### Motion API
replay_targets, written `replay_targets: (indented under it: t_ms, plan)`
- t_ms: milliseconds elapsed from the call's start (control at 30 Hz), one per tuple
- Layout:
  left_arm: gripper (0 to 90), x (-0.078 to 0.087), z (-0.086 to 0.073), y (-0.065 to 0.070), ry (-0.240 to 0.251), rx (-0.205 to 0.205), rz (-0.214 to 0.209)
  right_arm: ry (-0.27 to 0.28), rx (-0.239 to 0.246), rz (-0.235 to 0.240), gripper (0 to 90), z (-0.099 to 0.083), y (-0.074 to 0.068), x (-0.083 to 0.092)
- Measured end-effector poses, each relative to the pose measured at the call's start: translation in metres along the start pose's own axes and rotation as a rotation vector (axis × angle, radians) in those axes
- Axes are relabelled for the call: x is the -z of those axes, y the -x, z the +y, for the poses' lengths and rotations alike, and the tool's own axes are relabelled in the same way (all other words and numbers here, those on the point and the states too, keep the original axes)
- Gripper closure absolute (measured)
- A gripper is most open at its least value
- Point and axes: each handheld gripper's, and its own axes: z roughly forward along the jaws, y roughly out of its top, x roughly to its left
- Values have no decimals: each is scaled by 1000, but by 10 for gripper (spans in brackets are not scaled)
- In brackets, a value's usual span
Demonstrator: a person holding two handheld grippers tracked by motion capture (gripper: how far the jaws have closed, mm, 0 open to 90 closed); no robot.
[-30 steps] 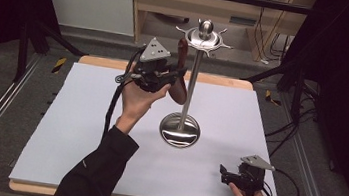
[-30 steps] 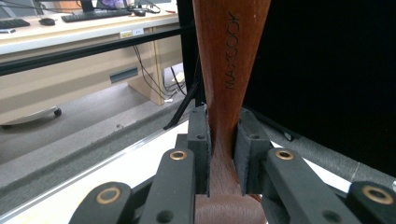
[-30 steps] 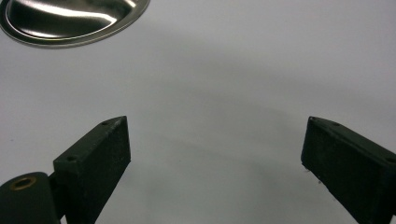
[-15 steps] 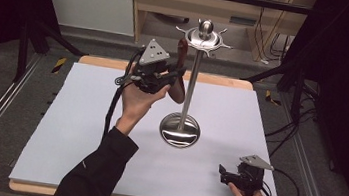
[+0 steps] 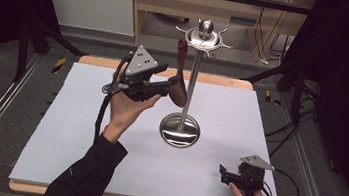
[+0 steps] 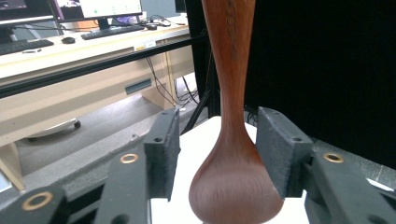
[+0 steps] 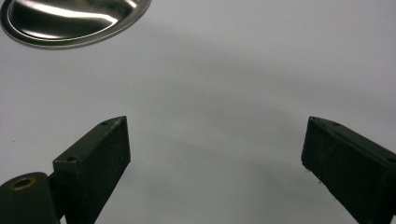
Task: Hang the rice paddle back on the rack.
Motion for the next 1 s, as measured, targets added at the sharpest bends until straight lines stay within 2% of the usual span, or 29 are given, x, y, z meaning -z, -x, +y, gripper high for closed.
replay_targets:
  t_ms: [33,167,233,300,333,367,700,1000]
  plan:
    - [464,6,-8,29,17,403,28,3,-3,1,84,0,0,0]
    - [447,13,-20,30,13,406,29,2,-2,-4,84,0,0,0]
    - [441,17,-28,29,15,381,41,2,-6,-6,82,0,-1,-1]
    - [436,24,-40,33,3,424,37,7,-7,-5,78,0,-1,-1]
    - [434,24,-40,33,3,424,37,7,-7,-5,78,0,-1,-1]
    - [433,28,-48,36,-1,430,37,11,-10,-4,76,1,-1,-1]
    - [426,44,-85,49,-44,455,38,13,-10,-8,71,1,-2,-1]
    - [414,48,-123,61,-122,464,41,14,-10,-26,68,1,-2,-1]
